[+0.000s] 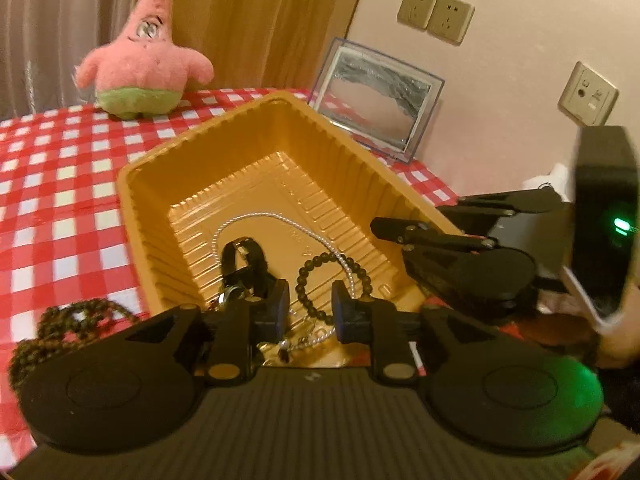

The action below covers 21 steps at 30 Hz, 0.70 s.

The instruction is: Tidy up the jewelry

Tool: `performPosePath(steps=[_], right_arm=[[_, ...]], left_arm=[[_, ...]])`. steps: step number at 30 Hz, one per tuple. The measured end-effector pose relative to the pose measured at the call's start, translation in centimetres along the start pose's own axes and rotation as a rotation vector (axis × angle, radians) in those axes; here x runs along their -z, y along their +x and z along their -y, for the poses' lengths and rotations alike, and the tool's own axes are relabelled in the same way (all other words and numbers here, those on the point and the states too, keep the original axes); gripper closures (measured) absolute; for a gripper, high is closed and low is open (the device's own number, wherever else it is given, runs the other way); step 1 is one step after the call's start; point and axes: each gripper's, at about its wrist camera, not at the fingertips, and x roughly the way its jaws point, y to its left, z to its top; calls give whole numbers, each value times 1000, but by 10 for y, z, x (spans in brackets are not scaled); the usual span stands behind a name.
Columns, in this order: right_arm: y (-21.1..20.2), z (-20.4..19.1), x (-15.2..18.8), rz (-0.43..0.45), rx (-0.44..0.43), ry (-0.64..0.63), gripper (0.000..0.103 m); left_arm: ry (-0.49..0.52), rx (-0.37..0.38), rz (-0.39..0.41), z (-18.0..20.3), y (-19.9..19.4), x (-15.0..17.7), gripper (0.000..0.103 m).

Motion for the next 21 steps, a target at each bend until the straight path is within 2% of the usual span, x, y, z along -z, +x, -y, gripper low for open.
performPosePath(steps=[7,17,21], right_arm=[[2,3,0,-3,-1,12,100],[3,5,0,-6,0,13,100],[3,5,0,-7,3,11,100]], left_arm=[[-12,-134,-13,-15,-47,30,83],[-149,-403,-41,-74,-101,64,83],[-168,-442,-42,-87,-108,68,83]])
